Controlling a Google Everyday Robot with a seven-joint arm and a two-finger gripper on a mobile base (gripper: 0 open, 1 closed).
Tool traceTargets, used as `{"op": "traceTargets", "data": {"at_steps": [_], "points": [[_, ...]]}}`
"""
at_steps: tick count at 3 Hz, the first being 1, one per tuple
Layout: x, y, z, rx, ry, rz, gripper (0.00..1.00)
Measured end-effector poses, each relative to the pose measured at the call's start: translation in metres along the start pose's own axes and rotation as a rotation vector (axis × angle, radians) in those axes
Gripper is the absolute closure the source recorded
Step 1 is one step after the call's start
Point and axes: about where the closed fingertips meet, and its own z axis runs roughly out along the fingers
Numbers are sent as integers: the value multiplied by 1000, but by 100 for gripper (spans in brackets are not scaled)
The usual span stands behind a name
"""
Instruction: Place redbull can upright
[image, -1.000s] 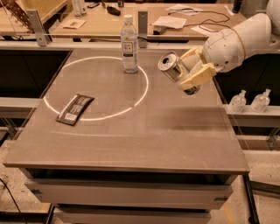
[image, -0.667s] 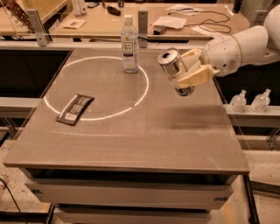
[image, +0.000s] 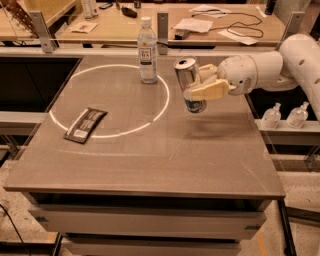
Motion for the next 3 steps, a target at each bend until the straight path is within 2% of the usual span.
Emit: {"op": "traceTargets", "data": {"at_steps": [1, 3], "points": [[16, -5, 7, -9, -37, 28, 100], [64, -2, 21, -27, -83, 55, 100]]}}
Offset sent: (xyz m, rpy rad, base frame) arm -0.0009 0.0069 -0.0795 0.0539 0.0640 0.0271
